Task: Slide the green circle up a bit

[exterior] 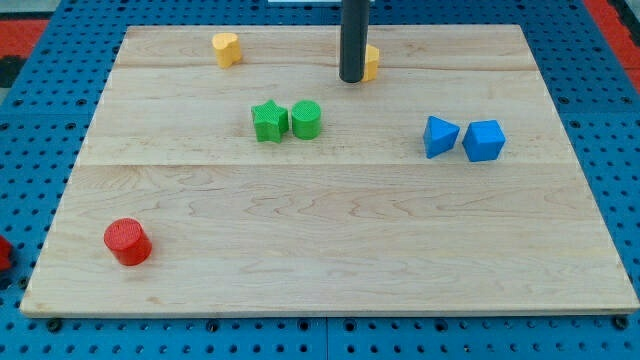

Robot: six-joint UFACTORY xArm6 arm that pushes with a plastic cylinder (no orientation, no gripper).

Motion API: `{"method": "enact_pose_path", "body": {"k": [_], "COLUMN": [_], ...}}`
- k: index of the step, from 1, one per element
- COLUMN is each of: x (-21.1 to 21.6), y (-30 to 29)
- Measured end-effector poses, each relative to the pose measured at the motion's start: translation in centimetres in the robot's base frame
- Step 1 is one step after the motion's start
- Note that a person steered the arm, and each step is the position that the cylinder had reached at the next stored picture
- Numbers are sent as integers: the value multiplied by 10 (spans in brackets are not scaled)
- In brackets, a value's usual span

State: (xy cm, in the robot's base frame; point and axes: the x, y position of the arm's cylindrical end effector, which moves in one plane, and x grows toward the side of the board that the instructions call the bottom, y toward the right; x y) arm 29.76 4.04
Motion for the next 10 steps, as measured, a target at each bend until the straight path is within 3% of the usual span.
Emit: {"method": "enact_pose_path", "body": {"k": [1,3,4,5,6,7,8,9,10], "x": [26,-14,9,100,150,164,140,127,111], "y": [20,19,32,26,-49,-133,-168,-93,-67]}}
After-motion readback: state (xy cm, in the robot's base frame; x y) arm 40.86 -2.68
